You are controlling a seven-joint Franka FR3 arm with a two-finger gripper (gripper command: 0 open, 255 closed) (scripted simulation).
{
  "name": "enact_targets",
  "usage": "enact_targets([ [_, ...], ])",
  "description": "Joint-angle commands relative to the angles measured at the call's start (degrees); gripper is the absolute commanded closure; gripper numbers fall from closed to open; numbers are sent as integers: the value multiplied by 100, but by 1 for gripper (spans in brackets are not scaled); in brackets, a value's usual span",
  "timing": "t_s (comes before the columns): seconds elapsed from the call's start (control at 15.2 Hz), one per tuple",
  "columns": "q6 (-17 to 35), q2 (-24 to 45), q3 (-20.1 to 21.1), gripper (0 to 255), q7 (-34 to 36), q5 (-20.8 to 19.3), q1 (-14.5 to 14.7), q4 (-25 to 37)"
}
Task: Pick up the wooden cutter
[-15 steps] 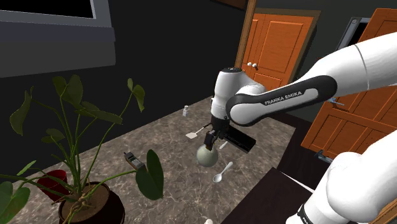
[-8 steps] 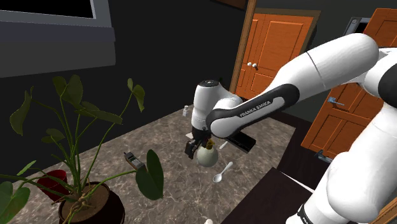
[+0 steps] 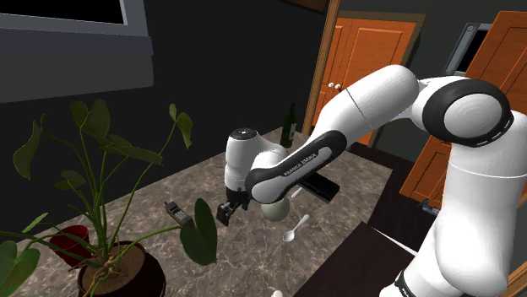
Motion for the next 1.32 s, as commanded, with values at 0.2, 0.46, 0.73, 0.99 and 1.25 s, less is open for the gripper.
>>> enact_targets([
  [0.2,67,1049,-141,0,464,-405,410,967],
  [0.46,10,1916,-273,0,687,-602,756,1909],
  [0.73,-39,2553,-365,0,784,-692,990,2620],
  [0.99,134,2781,-434,0,835,-761,1038,2676],
  [1.25,240,2932,-479,0,866,-802,1070,2722],
])
